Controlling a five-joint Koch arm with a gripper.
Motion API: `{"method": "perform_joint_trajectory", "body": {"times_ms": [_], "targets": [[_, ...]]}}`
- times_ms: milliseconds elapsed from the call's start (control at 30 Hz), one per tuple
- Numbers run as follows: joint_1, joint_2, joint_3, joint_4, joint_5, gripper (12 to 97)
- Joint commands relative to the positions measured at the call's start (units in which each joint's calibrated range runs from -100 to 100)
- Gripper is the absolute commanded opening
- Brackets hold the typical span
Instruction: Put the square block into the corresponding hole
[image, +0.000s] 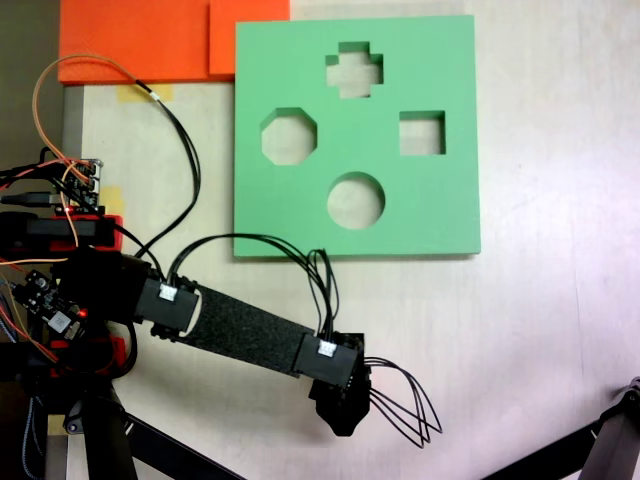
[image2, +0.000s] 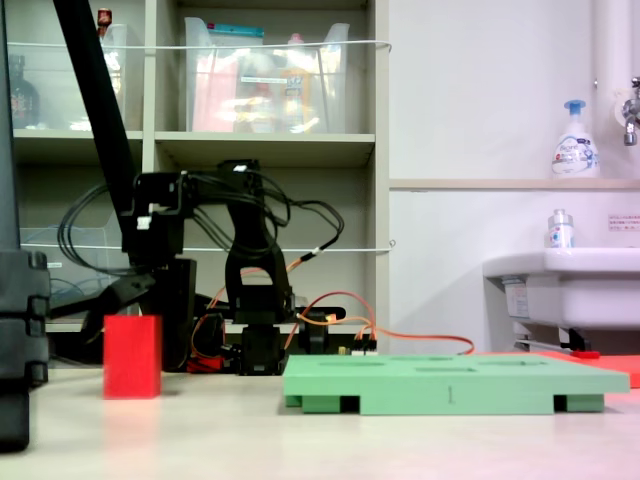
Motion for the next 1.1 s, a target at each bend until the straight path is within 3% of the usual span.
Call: {"method": "perform_joint_trajectory", "body": {"times_ms": [0, 433, 767, 1067], "targets": [[-0.1, -0.34, -0.5, -1.27, -0.59, 48.7], [-0.29, -3.41, -1.1, -7.82, -0.44, 24.4], [-0.05, -5.93, -1.2, -10.71, -0.15, 24.0], [0.73, -24.5, 0.1, -13.12, 1.07, 24.0]]}}
